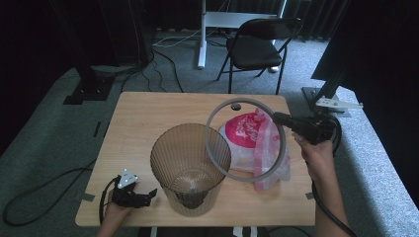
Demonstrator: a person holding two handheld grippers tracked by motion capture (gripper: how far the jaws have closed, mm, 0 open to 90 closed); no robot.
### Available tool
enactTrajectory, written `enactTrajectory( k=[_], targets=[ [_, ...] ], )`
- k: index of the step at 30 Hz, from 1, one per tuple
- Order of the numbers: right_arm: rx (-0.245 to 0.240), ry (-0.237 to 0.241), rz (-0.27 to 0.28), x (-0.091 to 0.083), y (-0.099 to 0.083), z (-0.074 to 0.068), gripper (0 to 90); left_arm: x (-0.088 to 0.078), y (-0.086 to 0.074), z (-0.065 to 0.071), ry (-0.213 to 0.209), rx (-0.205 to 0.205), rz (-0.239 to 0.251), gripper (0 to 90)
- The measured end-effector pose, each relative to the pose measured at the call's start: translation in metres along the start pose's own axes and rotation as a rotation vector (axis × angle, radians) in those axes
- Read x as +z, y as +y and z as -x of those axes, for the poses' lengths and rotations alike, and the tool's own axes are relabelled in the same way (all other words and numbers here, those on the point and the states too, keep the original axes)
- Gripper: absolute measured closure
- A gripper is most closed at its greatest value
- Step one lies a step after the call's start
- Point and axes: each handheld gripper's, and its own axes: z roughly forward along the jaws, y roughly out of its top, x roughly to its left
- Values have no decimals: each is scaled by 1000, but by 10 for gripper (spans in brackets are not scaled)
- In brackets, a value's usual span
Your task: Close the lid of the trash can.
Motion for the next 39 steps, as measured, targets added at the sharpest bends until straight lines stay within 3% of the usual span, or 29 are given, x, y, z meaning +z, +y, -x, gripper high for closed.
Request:
enactTrajectory(
  k=[9, 18, 26, 32, 35, 39],
  targets=[
    [-34, 59, -27, 30, 19, -15, 839, 0, 0, 0, -2, -1, -1, 0],
    [-72, 114, -92, 68, 31, -34, 839, -1, 0, 0, -4, 0, 0, 0],
    [-83, 169, -172, 105, 29, -50, 838, -1, -1, -1, -5, -2, 1, 0],
    [-85, 192, -210, 120, 26, -56, 838, -1, -1, -1, -6, -3, -1, 0],
    [-63, 225, -230, 126, 25, -57, 838, -1, -1, -1, -7, -2, -1, 0],
    [-65, 219, -250, 133, 21, -58, 838, -1, -1, -1, -6, -2, -3, 0]
  ],
)
